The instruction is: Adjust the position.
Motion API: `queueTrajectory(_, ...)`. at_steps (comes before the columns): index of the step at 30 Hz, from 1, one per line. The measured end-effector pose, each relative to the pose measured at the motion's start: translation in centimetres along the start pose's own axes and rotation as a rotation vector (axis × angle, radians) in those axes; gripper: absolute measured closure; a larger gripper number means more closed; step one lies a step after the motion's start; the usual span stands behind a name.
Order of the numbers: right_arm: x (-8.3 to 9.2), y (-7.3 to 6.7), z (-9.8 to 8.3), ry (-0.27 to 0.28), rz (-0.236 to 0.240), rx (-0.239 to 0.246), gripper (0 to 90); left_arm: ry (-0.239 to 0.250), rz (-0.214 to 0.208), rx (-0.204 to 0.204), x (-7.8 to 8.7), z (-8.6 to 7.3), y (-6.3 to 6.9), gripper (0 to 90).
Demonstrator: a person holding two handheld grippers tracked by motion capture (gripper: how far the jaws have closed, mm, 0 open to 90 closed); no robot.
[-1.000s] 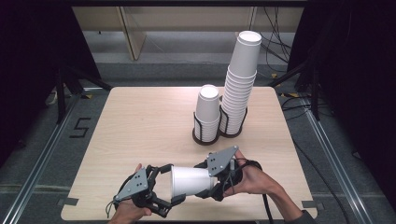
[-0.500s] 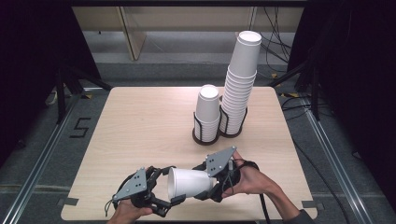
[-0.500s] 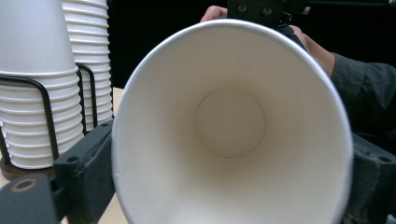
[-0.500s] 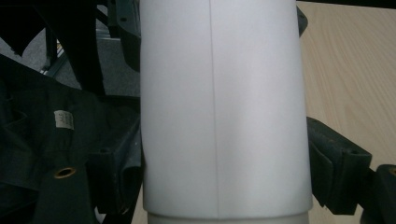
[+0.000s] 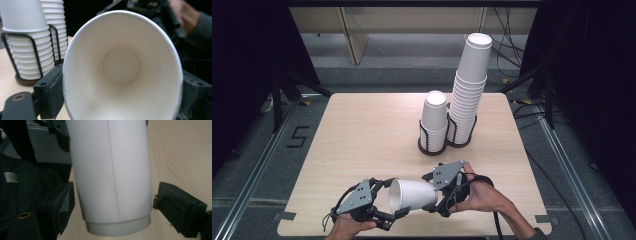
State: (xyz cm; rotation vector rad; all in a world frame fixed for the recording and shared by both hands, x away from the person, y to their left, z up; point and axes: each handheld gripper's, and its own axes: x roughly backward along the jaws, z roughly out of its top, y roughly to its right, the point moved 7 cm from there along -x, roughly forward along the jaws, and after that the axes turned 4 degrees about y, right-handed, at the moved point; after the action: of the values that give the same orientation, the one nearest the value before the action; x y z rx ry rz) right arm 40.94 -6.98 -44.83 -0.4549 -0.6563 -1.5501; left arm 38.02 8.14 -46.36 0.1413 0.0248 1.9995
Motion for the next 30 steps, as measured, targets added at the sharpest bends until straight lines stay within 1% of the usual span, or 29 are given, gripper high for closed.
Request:
queueTrajectory(1,0.0,-0.2,0.1,-0.009,-0.012,-0.002,16.1,-0.025,0.015,0.002,0.1,-0.1,-0.1,11.9)
queueTrajectory(2,0.0,-0.2,0.1,-0.021,-0.029,0.005,16.1,-0.039,0.020,0.003,0.0,-0.2,-0.1,11.9)
queueTrajectory(3,-0.1,-0.2,0.2,-0.033,-0.052,0.014,16.1,-0.033,0.019,0.012,-0.1,-0.2,-0.1,11.8)
queueTrajectory(4,-0.2,-0.3,0.2,-0.044,-0.066,0.025,16.1,-0.058,0.034,0.010,0.0,-0.3,-0.1,11.9)
queueTrajectory(5,-0.3,-0.5,0.3,-0.053,-0.066,0.025,16.1,-0.065,0.037,0.010,-0.1,-0.3,-0.1,11.9)
queueTrajectory(6,-0.6,-0.6,0.4,-0.056,-0.074,0.042,16.2,-0.075,0.041,0.013,-0.1,-0.4,-0.1,11.9)
queueTrajectory(7,-0.7,-0.8,0.5,-0.065,-0.079,0.043,16.1,-0.080,0.046,0.015,-0.1,-0.4,-0.1,11.9)
queueTrajectory(8,-1.0,-0.9,0.5,-0.074,-0.084,0.053,16.1,-0.070,0.043,0.023,-0.3,-0.3,0.0,11.9)
queueTrajectory(10,-1.5,-1.3,0.6,-0.086,-0.080,0.058,16.8,-0.081,0.047,0.017,-0.3,-0.4,0.0,11.8)
queueTrajectory(12,-2.1,-1.5,0.6,-0.100,-0.092,0.075,16.7,-0.088,0.049,0.024,-0.3,-0.4,0.1,11.8)
queueTrajectory(14,-2.5,-1.5,0.6,-0.110,-0.102,0.082,16.9,-0.109,0.059,0.026,-0.2,-0.5,0.1,11.7)
queueTrajectory(16,-2.8,-1.6,0.5,-0.129,-0.110,0.090,19.2,-0.107,0.056,0.028,-0.2,-0.4,0.2,11.6)
queueTrajectory(17,-3.0,-1.6,0.5,-0.127,-0.102,0.110,19.6,-0.105,0.053,0.027,-0.2,-0.4,0.2,11.4)
queueTrajectory(18,-3.0,-1.5,0.5,-0.130,-0.105,0.116,20.0,-0.100,0.056,0.030,-0.3,-0.4,0.2,10.9)
queueTrajectory(19,-3.1,-1.6,0.4,-0.132,-0.106,0.111,20.4,-0.077,0.048,0.043,-0.4,-0.3,0.1,10.0)
queueTrajectory(20,-3.1,-1.6,0.4,-0.130,-0.101,0.117,21.2,-0.062,0.046,0.053,-0.4,-0.3,0.1,8.9)
queueTrajectory(21,-3.1,-1.6,0.4,-0.127,-0.095,0.114,21.4,-0.037,0.054,0.051,-0.5,-0.2,0.1,7.9)
queueTrajectory(22,-3.1,-1.6,0.4,-0.116,-0.094,0.107,21.7,-0.023,0.064,0.039,-0.6,-0.2,0.1,6.9)
queueTrajectory(23,-3.1,-1.5,0.4,-0.115,-0.093,0.109,21.8,-0.011,0.067,0.039,-0.7,-0.1,0.1,6.1)
queueTrajectory(24,-3.0,-1.4,0.4,-0.107,-0.089,0.098,21.9,0.005,0.082,0.048,-0.6,0.0,0.1,5.8)
queueTrajectory(26,-3.1,-1.3,0.4,-0.047,-0.069,0.055,22.1,0.036,0.096,0.065,-0.5,0.3,-0.1,3.9)
queueTrajectory(27,-3.1,-1.2,0.5,-0.023,-0.065,0.038,22.2,0.059,0.102,0.080,-0.6,0.5,-0.2,2.7)
queueTrajectory(28,-3.0,-1.1,0.6,0.013,-0.060,0.021,22.3,0.067,0.116,0.100,-0.4,0.6,-0.4,2.2)
queueTrajectory(29,-2.9,-0.9,0.8,0.065,-0.055,-0.013,22.3,0.087,0.111,0.105,-0.4,0.7,-0.3,2.6)
queueTrajectory(30,-2.8,-0.7,0.9,0.087,-0.051,-0.030,22.3,0.094,0.113,0.099,-0.3,0.7,-0.4,3.0)
